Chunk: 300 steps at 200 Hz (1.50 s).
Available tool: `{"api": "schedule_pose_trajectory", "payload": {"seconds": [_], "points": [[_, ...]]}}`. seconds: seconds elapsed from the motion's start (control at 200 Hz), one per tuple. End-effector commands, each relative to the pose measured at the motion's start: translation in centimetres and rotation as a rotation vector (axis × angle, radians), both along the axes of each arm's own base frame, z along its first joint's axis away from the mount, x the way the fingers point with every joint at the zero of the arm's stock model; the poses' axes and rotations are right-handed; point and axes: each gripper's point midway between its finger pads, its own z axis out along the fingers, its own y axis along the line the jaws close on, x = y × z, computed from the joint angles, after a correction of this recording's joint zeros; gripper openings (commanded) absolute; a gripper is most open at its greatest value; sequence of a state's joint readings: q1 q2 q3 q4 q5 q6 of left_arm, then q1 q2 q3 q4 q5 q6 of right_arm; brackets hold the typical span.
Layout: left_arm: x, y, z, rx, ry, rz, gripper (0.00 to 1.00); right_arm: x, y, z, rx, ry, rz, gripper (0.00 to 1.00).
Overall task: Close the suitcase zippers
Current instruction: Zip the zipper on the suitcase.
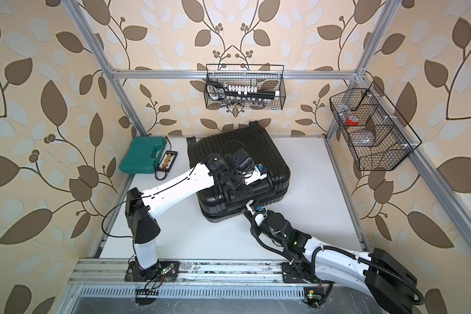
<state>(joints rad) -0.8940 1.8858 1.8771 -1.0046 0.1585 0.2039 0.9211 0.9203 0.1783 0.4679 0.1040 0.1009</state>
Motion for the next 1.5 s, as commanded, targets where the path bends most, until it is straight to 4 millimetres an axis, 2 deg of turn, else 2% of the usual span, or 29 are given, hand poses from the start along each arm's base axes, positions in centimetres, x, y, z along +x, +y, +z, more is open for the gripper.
{"api": "schedule_pose_trajectory", "payload": {"seconds": [0.0, 0.115, 0.165, 0.175, 0.19, 0.385, 0.815, 1.035, 1.345, 1.495], "points": [[8.6, -2.6, 8.4, -0.278, -0.286, 0.247, 0.26, -4.3, 4.6, 3.8, 0.127, -0.046, 0.290, 0.00], [9.2, -3.4, 8.9, -0.304, -0.287, 0.256, 0.26, -4.9, 5.3, 4.1, 0.124, -0.049, 0.311, 0.00], [9.3, -3.6, 8.5, -0.303, -0.278, 0.256, 0.26, -5.1, 5.6, 4.3, 0.128, -0.054, 0.321, 0.00], [9.4, -3.8, 9.5, -0.324, -0.291, 0.256, 0.26, -5.2, 5.7, 4.4, 0.129, -0.054, 0.322, 0.00], [9.5, -3.9, 10.0, -0.333, -0.295, 0.256, 0.25, -5.2, 5.7, 4.4, 0.128, -0.056, 0.323, 0.00], [9.8, -4.6, 11.2, -0.377, -0.303, 0.252, 0.25, -5.9, 6.4, 5.6, 0.148, -0.075, 0.338, 0.00], [10.2, -6.0, 11.4, -0.432, -0.285, 0.257, 0.24, -7.9, 7.8, 6.8, 0.199, -0.071, 0.432, 0.00], [10.5, -6.6, 11.3, -0.451, -0.266, 0.265, 0.24, -8.1, 8.1, 6.7, 0.197, -0.064, 0.438, 0.00], [11.0, -8.0, 12.2, -0.569, -0.209, 0.324, 0.22, -8.9, 9.0, 7.0, 0.207, -0.058, 0.479, 0.00], [11.3, -8.9, 12.0, -0.632, -0.168, 0.357, 0.20, -9.3, 9.5, 7.4, 0.228, -0.059, 0.502, 0.00]]}}
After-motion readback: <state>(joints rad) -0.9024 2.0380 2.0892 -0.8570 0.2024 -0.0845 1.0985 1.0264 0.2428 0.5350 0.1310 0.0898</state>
